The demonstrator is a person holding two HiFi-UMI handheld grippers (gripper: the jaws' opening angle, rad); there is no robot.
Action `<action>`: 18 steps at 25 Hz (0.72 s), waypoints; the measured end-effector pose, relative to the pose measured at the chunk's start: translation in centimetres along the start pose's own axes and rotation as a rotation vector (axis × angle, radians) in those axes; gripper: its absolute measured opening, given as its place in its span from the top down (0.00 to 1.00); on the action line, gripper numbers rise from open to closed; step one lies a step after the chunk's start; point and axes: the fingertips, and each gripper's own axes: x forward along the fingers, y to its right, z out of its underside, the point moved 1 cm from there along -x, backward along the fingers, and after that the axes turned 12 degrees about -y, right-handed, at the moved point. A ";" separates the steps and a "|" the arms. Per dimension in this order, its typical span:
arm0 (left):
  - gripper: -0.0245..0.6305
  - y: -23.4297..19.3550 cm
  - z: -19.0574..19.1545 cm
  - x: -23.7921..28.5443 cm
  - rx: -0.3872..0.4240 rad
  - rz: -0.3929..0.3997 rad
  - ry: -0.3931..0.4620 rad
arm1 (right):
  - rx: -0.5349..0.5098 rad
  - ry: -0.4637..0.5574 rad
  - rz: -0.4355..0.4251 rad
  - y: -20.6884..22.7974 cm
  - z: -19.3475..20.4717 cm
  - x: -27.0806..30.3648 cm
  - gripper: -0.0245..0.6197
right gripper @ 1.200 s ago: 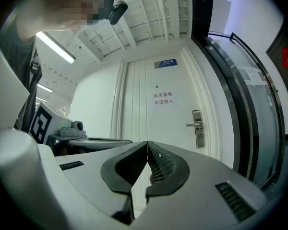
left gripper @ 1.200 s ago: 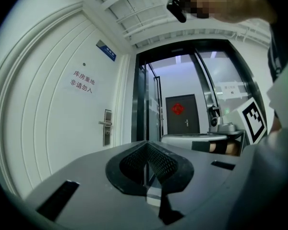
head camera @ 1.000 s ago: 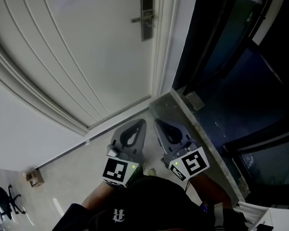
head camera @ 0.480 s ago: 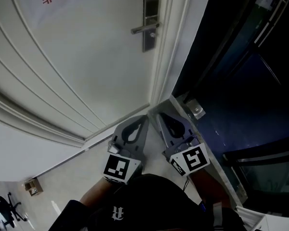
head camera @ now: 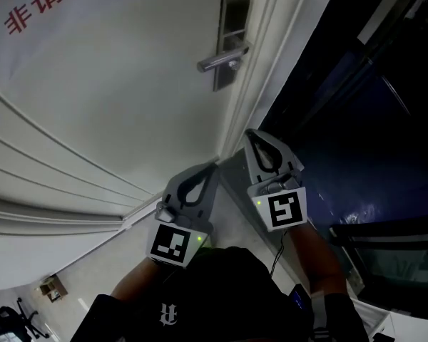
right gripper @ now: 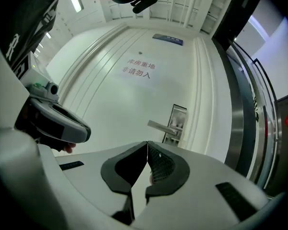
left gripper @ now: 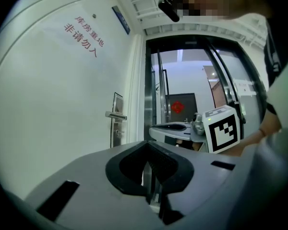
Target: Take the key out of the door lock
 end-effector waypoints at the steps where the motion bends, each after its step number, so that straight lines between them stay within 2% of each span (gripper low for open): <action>1: 0.96 -0.5 -0.1 0.6 0.002 0.003 -0.002 | -0.020 -0.004 0.012 0.5 0.0 0.8 0.94; 6: 0.96 -2.2 -0.9 2.6 -0.009 0.013 0.000 | -0.122 -0.040 0.059 2.3 0.4 4.7 0.94; 9: 0.96 -3.2 -1.0 3.4 -0.024 0.000 -0.006 | -0.240 -0.043 0.103 3.4 0.7 7.3 0.94; 16: 0.96 -4.5 -0.7 4.8 -0.042 -0.058 -0.029 | -0.734 -0.014 0.232 5.1 1.4 11.7 0.93; 18: 0.96 -4.8 -0.5 5.1 -0.050 -0.077 -0.038 | -0.850 -0.006 0.242 5.0 1.6 12.7 0.89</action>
